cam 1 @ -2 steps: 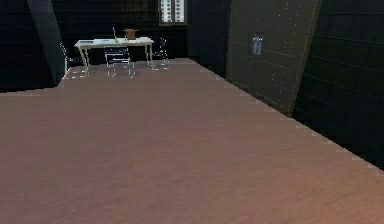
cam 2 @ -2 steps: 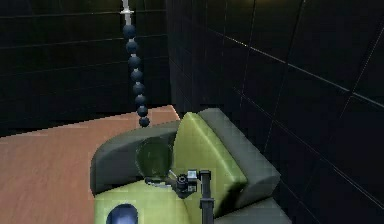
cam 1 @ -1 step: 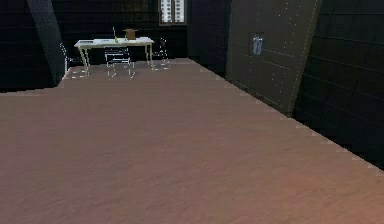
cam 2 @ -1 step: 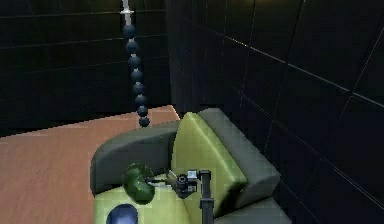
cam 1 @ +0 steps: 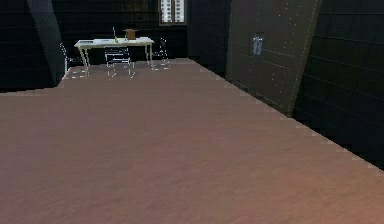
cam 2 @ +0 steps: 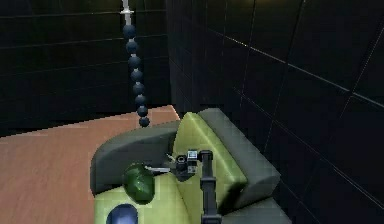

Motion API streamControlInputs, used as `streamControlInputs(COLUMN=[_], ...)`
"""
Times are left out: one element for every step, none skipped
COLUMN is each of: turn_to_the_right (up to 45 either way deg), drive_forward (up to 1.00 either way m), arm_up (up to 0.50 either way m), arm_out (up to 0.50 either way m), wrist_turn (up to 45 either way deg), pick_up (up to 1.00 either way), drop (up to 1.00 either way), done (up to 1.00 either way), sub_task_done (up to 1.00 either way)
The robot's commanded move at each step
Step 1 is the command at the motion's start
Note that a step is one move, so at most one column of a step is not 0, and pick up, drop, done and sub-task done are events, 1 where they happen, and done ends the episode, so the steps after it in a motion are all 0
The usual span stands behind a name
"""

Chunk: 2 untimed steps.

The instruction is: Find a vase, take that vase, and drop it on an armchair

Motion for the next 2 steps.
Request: streamControlInputs(turn_to_the_right=[0.0,0.0], drive_forward=[0.0,0.0], arm_up=[0.0,0.0], arm_out=[-0.08,0.0], wrist_turn=[0.0,0.0], pick_up=[0.0,0.0], drop=[0.0,0.0], done=[0.0,1.0], sub_task_done=[0.0,0.0])
